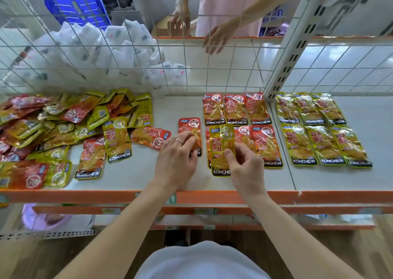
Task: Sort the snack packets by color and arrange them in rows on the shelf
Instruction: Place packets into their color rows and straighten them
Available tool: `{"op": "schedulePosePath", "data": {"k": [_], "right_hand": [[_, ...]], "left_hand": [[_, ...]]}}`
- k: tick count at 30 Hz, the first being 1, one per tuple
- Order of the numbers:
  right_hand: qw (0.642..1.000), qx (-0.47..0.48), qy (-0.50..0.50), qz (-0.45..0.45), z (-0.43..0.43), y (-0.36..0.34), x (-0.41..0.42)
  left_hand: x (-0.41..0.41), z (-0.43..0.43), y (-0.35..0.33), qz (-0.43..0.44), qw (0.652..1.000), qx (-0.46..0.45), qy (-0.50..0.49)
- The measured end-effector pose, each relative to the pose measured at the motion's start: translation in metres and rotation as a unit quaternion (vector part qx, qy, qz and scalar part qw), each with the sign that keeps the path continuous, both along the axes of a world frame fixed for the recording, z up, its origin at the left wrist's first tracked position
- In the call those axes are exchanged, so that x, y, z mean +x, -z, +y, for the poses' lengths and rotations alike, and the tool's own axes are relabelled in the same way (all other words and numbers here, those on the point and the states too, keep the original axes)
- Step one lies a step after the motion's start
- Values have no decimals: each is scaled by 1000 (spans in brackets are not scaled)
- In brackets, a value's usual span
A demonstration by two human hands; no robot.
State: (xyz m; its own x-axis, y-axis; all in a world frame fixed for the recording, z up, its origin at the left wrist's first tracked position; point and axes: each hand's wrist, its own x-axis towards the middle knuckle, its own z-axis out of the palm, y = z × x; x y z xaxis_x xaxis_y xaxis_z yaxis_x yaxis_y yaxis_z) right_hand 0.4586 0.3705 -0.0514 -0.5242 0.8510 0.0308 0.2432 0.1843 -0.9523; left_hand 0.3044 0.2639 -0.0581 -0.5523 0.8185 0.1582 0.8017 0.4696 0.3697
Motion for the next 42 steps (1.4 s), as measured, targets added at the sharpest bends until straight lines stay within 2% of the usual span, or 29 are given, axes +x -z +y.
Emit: {"op": "schedulePosePath", "data": {"k": [9,18,26,33,39,42], "right_hand": [[1000,10,19,23,-2,1,2],[999,22,45,16,-3,1,0],[998,-18,66,15,-2,-2,0],[994,-52,81,46,-5,-12,3],[987,-58,111,97,-7,-27,36],[984,-69,123,106,4,-32,70]], "left_hand": [[-44,55,12,-22,999,23,17],[-49,66,18,-32,999,30,13],[-53,67,20,-25,999,4,39],[-51,60,15,-61,995,44,62],[-34,44,5,3,987,68,145],[1,45,-7,34,978,130,160]]}}
